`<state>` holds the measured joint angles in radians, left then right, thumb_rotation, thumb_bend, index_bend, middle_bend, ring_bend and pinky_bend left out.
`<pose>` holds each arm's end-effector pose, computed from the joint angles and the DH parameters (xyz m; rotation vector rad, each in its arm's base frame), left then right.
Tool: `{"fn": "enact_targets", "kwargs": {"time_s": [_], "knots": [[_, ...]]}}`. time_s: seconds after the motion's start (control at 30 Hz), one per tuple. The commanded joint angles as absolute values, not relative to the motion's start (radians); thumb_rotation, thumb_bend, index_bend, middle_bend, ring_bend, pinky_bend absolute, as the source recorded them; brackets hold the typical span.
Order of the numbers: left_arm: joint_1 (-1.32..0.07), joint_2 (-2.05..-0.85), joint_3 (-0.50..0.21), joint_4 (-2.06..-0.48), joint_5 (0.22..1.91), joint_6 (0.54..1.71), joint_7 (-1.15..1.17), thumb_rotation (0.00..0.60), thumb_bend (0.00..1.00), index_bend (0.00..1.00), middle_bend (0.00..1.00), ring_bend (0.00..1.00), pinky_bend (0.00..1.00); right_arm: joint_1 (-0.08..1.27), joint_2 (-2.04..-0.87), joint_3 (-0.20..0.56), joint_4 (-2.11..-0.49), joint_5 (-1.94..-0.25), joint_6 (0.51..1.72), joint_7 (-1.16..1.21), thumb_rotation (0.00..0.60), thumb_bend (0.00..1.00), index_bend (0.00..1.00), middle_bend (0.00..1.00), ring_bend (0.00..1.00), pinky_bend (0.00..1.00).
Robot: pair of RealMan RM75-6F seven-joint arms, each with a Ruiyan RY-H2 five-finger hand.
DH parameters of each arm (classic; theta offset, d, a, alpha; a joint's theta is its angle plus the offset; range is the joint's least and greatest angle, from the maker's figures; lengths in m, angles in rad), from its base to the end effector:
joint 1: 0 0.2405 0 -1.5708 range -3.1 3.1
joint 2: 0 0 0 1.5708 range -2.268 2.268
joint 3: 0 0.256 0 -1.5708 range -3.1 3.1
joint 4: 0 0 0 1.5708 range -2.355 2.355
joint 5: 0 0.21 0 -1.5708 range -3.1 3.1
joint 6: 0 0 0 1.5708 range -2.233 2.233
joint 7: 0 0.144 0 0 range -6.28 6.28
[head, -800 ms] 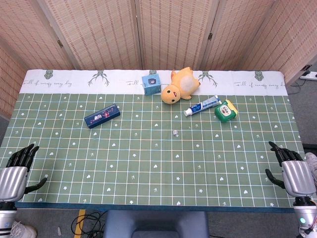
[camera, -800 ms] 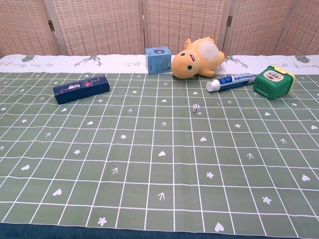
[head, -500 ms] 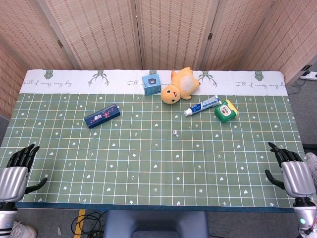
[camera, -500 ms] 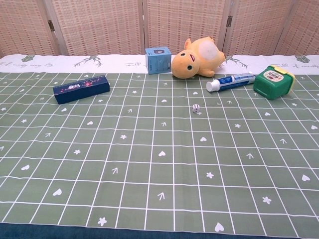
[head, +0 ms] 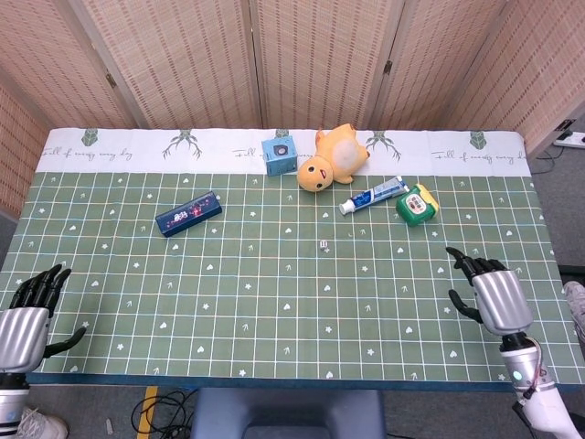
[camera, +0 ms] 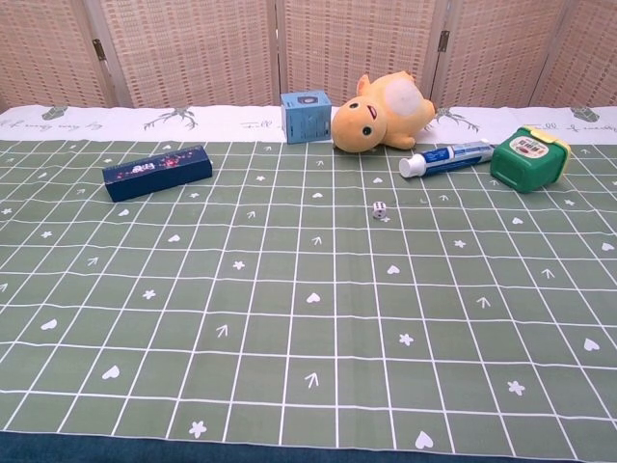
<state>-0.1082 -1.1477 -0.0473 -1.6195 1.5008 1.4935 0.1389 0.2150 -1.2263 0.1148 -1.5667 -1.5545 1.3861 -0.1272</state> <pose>-0.3023 0.1873 0.1499 -1.4287 -0.8060 -0.8517 -0.2748 -0.2316 0.1222 1.5428 -0.7651 0.9632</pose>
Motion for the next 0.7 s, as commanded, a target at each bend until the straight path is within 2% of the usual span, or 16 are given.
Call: {"fn": "enact_targets", "kwargs": {"time_s": [0.03,0.13,0.27,0.4,0.5,0.7], "knots": [[-0.106,-1.145,-0.047,-1.619,1.502,1.497,0.138,0.6,0.2,0.08,0.07,0.1,0.15,0.313,-1.283,0.157,-1.544,-1.527,1.265,-0.144,0.6,0.28,0.22,0.56,0.62,0.66],[-0.104,-1.139,-0.045,-1.619,1.505,1.501,0.139,0.6,0.19,0.08,0.07,0.1,0.15,0.391,-1.326,0.183,-1.514,-1.473,1.149,-0.148,0.6,0.29,0.22,0.65,0.71,0.77],[-0.099,-1.129,-0.041,-1.621,1.51,1.507,0.138,0.6,0.2,0.08,0.07,0.1,0.15,0.479,-1.392,0.21,-1.456,-1.407,1.028,-0.16,0.6,0.29,0.24,0.71,0.77,0.84],[-0.091,-1.124,-0.039,-1.623,1.507,1.513,0.135,0.6,0.2,0.09,0.07,0.1,0.15,0.549,-1.455,0.235,-1.399,-1.348,0.953,-0.18,0.6,0.29,0.25,0.74,0.8,0.9],[-0.085,-1.121,-0.036,-1.622,1.504,1.516,0.133,0.6,0.2,0.09,0.07,0.1,0.15,0.598,-1.512,0.258,-1.342,-1.322,0.928,-0.183,0.6,0.29,0.29,0.81,0.86,0.98],[-0.074,-1.118,-0.034,-1.619,1.501,1.526,0.126,0.6,0.19,0.09,0.07,0.1,0.15,0.696,-1.595,0.284,-1.24,-1.246,0.833,-0.216,0.6,0.29,0.32,0.89,0.95,1.0]]}}
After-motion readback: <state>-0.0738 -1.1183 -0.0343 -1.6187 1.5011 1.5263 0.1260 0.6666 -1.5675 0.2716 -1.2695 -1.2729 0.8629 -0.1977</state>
